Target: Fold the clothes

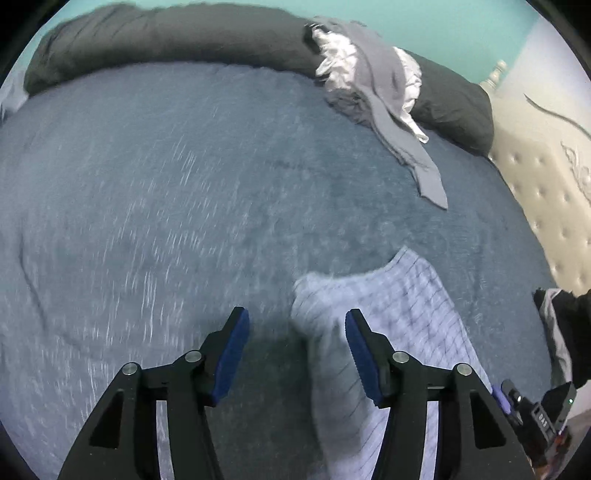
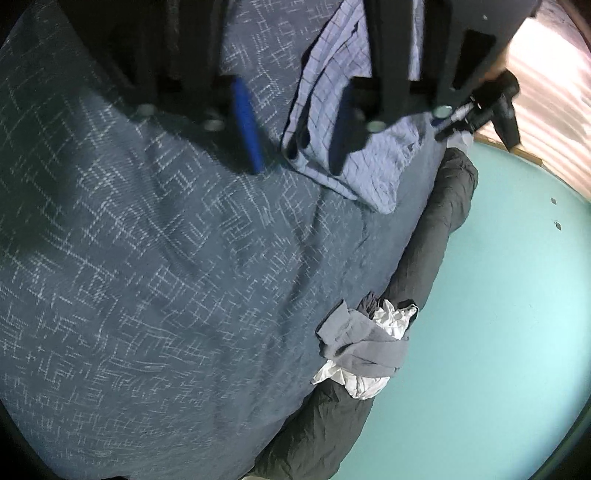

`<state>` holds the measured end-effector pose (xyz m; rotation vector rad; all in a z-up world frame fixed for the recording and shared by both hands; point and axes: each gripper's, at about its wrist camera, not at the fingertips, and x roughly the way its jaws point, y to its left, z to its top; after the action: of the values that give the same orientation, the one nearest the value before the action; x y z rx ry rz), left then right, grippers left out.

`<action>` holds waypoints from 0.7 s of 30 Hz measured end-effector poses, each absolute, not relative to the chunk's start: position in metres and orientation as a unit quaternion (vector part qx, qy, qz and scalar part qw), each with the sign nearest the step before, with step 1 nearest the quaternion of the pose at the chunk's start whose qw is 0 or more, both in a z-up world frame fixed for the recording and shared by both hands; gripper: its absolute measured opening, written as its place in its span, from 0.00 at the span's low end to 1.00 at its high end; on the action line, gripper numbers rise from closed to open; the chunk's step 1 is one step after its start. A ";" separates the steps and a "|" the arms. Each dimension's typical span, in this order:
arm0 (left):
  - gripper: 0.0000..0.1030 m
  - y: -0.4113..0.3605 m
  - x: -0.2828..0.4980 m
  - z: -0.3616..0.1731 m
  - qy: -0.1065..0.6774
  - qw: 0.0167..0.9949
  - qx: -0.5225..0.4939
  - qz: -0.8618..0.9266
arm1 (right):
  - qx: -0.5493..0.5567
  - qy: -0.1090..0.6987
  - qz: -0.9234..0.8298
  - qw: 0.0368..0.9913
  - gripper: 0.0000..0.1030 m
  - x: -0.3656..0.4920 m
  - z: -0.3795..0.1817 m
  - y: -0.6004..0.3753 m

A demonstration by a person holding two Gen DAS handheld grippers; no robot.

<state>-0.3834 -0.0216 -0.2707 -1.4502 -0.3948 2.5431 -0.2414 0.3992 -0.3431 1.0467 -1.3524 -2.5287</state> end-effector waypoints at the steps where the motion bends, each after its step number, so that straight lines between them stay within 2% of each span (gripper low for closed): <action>1: 0.57 -0.024 -0.382 -0.277 -0.144 0.100 -0.492 0.853 | 0.344 -0.442 -0.827 0.044 0.40 -0.242 -0.343 0.399; 8: 0.57 -0.019 -0.387 -0.298 -0.181 0.123 -0.500 0.838 | 0.355 -0.426 -0.830 0.055 0.38 -0.248 -0.345 0.390; 10: 0.56 -0.015 -0.388 -0.300 -0.167 0.120 -0.500 0.841 | 0.359 -0.418 -0.832 0.059 0.31 -0.249 -0.345 0.388; 12: 0.56 -0.011 -0.390 -0.302 -0.146 0.113 -0.498 0.847 | 0.364 -0.410 -0.834 0.053 0.14 -0.250 -0.346 0.387; 13: 0.56 -0.013 -0.390 -0.302 -0.149 0.108 -0.497 0.848 | 0.367 -0.408 -0.835 0.048 0.12 -0.250 -0.346 0.388; 21: 0.56 -0.015 -0.375 -0.268 -0.143 0.089 -0.449 0.877 | 0.359 -0.425 -0.830 0.045 0.12 -0.247 -0.347 0.394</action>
<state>-0.3749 -0.0148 -0.2682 -1.3366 -0.4246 2.6096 -0.2474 0.3936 -0.3466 1.0976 -1.2977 -2.5343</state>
